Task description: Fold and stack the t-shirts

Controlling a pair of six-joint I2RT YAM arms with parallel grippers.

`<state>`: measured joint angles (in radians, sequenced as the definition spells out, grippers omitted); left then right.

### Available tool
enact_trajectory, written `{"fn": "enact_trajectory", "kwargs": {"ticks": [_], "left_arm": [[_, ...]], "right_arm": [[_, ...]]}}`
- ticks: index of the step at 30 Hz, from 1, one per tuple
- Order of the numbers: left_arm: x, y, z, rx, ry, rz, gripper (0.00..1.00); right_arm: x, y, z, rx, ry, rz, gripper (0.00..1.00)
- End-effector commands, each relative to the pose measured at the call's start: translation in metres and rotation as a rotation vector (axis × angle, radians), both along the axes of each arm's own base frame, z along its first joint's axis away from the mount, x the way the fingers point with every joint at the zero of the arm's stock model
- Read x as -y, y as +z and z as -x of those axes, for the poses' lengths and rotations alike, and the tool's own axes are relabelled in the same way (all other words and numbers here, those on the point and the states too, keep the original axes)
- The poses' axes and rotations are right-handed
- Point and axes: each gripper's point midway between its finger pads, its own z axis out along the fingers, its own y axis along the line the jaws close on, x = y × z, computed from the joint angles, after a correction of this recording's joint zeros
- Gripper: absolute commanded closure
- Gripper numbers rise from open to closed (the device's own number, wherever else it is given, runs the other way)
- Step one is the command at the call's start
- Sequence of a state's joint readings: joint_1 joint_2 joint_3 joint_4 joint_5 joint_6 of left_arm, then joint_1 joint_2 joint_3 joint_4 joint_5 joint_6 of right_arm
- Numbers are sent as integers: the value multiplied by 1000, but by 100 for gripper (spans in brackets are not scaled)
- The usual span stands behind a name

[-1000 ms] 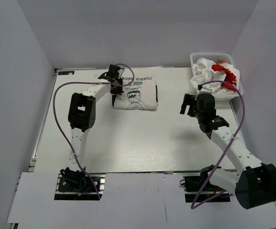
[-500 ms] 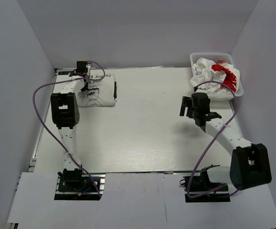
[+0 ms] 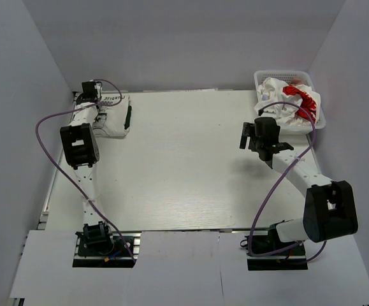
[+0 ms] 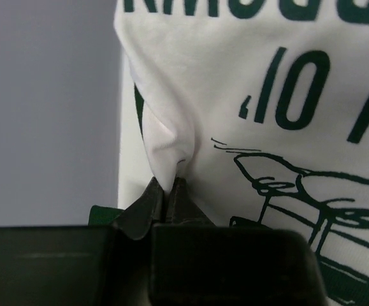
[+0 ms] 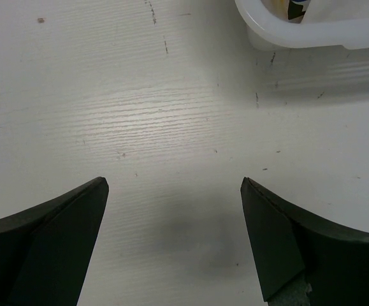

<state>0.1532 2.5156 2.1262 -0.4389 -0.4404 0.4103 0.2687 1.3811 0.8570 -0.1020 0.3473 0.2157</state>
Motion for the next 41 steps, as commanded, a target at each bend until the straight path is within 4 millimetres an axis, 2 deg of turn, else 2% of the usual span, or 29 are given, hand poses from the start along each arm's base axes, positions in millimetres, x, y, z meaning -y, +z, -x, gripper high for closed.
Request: {"fn": "enact_trajectory", "kwargs": {"ticks": [1,3,6,9,11,12,13,16,17,18,20,21,22,23,24,25,26,28,29,30,31,32,33,34,35,36,37,38,41], "left_arm": [[-15,33,-22,128,36,-60,100],[-18,30,-22,142,61,-69,98],[-20,26,-20,141,91,-65,88],[-30,46,-7,173,159,-82,71],[-29,61,-6,208,173,-71,49],[-37,73,-1,234,207,-77,20],[-37,94,-1,286,223,-64,0],[-34,134,4,361,249,-37,0],[-25,168,7,432,254,-16,0],[-23,183,11,468,264,-3,0],[1,206,16,505,233,64,0],[20,235,18,580,185,181,0],[32,246,21,602,165,254,0],[59,248,22,585,73,383,0],[78,278,31,645,22,479,0],[102,285,36,638,-56,551,0],[137,272,40,592,-160,660,0],[177,279,53,612,-260,759,0],[208,278,70,617,-311,798,0],[221,276,79,623,-292,839,0],[232,240,94,567,-242,872,0],[247,265,110,658,-256,895,0],[257,262,124,672,-252,943,0],[271,216,147,599,-220,1011,0],[292,213,165,594,-267,1053,0],[303,239,186,678,-350,1094,0],[314,198,211,592,-354,1129,0],[328,192,227,574,-382,1156,0],[321,172,255,567,-325,1154,0]], "right_arm": [[2,25,-19,80,-23,3,10],[1,19,-17,53,-25,-3,10],[2,19,-18,56,-35,-7,10],[1,25,-18,67,-35,-19,10],[-1,30,-20,91,-27,-25,10],[-1,36,-22,113,-24,-33,10],[-6,41,-25,131,-8,-52,10],[-18,56,-26,173,41,-93,10],[-21,59,-26,179,60,-103,10],[-23,62,-26,184,74,-112,10],[-28,69,-26,198,84,-148,10],[-32,67,-24,189,96,-166,10],[-35,77,-25,226,106,-186,10],[-42,81,-25,240,116,-233,10],[-47,78,-17,233,142,-259,10],[-51,80,-14,234,145,-298,10],[-54,75,-10,233,156,-313,10],[-60,80,1,254,192,-357,10],[-59,81,7,268,194,-370,10],[-61,80,11,270,209,-381,10],[-61,70,17,255,202,-389,10],[-59,81,22,292,206,-400,10],[-59,81,24,295,208,-404,10],[-59,73,30,278,206,-407,10],[-57,83,34,307,205,-419,10],[-56,83,36,309,206,-415,10],[-56,75,44,306,212,-412,10],[-55,79,46,328,212,-420,10],[-60,85,51,387,250,-453,10]]}}
